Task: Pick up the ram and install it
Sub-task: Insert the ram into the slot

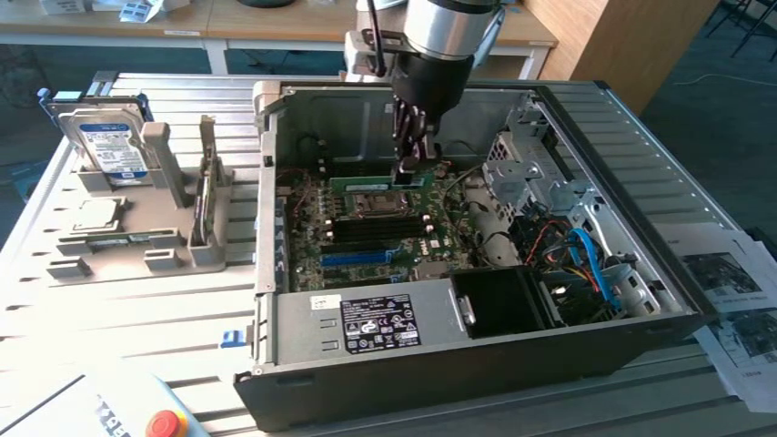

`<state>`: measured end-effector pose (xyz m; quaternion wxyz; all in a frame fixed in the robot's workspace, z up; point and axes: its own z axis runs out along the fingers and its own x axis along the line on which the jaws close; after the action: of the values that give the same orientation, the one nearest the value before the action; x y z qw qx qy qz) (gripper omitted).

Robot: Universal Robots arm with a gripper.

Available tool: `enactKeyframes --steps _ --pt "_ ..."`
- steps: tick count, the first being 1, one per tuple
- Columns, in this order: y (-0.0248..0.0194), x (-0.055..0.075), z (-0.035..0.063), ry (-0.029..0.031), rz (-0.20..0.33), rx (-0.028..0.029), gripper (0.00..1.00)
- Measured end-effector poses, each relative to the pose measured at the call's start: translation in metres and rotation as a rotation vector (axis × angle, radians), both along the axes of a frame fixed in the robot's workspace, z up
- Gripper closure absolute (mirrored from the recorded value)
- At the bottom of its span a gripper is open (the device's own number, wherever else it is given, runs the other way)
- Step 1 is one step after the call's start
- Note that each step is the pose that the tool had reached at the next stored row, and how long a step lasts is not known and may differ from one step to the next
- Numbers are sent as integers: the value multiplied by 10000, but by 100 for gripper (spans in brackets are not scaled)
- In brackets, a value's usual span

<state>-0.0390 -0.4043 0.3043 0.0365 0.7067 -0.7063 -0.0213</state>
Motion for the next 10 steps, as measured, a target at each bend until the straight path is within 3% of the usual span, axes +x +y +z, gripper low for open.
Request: enactKeyframes --steps 10 --pt "0 0 -120 307 0 -60 88"
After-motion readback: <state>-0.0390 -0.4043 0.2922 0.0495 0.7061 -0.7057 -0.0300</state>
